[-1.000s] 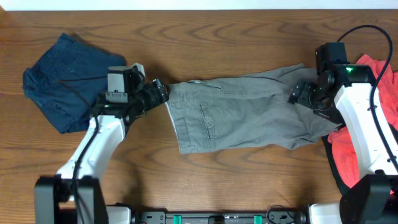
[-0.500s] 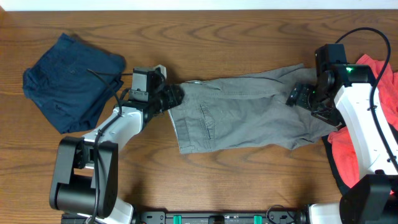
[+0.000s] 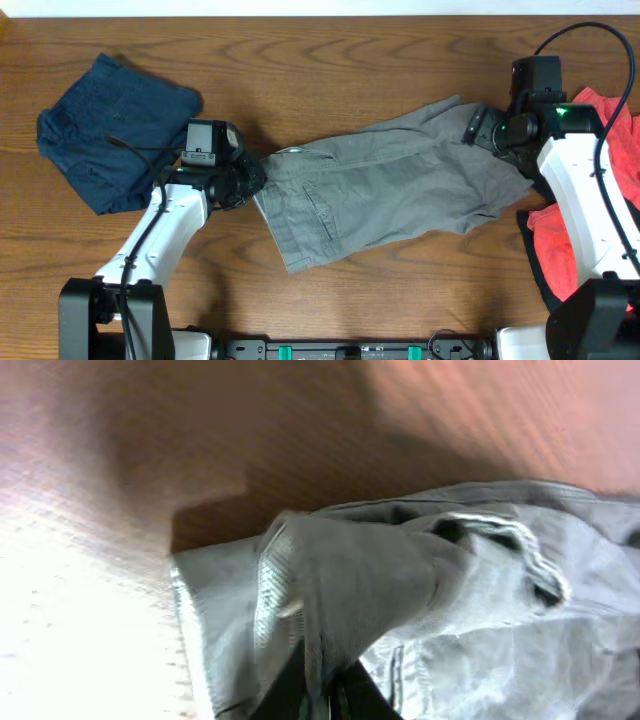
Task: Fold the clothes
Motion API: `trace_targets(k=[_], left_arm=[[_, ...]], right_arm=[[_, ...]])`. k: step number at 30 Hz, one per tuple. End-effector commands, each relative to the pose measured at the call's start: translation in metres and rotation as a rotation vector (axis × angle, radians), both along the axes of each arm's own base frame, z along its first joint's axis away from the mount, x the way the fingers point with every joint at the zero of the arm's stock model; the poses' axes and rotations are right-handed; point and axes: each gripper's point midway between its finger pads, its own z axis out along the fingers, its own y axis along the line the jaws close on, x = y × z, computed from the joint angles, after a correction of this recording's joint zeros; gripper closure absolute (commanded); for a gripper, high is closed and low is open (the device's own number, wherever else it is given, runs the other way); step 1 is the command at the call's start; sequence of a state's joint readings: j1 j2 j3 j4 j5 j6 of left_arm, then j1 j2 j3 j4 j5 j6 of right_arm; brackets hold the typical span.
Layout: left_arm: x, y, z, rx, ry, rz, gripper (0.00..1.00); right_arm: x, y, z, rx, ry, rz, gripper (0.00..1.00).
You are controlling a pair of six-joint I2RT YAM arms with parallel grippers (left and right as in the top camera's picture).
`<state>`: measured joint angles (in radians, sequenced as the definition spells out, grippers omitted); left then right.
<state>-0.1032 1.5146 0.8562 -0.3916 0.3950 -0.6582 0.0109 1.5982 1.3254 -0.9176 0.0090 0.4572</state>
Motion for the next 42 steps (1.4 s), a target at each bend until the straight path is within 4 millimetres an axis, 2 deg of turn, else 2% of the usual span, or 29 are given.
trace_targets(k=[1,4,6,12,14,17,18,20,22,25,28,31,33,34,35,38,42], left_arm=[[-0.002,0.006,-0.007,0.037,0.038,0.039,0.92],[-0.011,0.007,-0.011,0.043,0.08,0.037,0.84],[-0.017,0.008,-0.013,0.047,0.108,0.037,0.83],[-0.03,0.009,-0.018,0.054,0.165,0.035,0.83],[-0.034,0.01,-0.019,0.057,0.184,0.035,0.83],[-0.043,0.011,-0.021,0.061,0.221,0.034,0.83],[-0.046,0.011,-0.022,0.063,0.235,0.034,0.83],[-0.055,0.012,-0.023,0.067,0.273,0.033,0.67],[-0.066,0.012,-0.025,0.068,0.317,0.031,0.58],[-0.08,0.013,-0.026,0.074,0.376,0.03,0.5],[-0.086,0.014,-0.026,0.076,0.401,0.026,0.48],[-0.088,0.011,-0.026,0.074,0.401,0.002,0.39],[-0.089,0.007,-0.026,0.075,0.399,-0.018,0.29],[-0.089,0.005,-0.026,0.077,0.397,-0.029,0.25],[-0.09,0.0,-0.025,0.076,0.382,-0.07,0.2],[-0.091,-0.01,-0.026,0.08,0.353,-0.152,0.17],[-0.089,-0.02,-0.033,0.081,0.309,-0.189,0.15]], right_arm=[[0.0,0.014,-0.015,0.037,0.045,0.04,0.47],[0.0,0.015,-0.031,0.021,0.093,0.054,0.72],[0.001,0.011,-0.045,-0.001,0.129,0.045,0.88],[0.011,0.011,-0.089,0.005,0.197,0.017,0.95],[0.024,0.012,-0.105,0.013,0.179,-0.004,0.96],[0.053,0.024,-0.114,0.087,0.089,-0.017,0.93],[0.065,0.031,-0.113,0.124,0.045,-0.005,0.91],[0.092,0.044,-0.106,0.206,-0.062,-0.001,0.88],[0.114,0.052,-0.091,0.27,-0.162,-0.009,0.85],[0.142,0.071,-0.054,0.394,-0.315,0.058,0.81],[0.152,0.084,-0.019,0.472,-0.388,0.125,0.8],[0.146,0.083,-0.007,0.464,-0.366,0.145,0.82],[0.133,0.077,-0.009,0.417,-0.309,0.154,0.81],[0.126,0.073,-0.012,0.389,-0.278,0.155,0.79],[0.114,0.066,-0.015,0.333,-0.23,0.16,0.72],[0.09,0.048,-0.015,0.207,-0.16,0.171,0.63],[0.066,0.043,0.005,0.138,-0.141,0.24,0.6]])
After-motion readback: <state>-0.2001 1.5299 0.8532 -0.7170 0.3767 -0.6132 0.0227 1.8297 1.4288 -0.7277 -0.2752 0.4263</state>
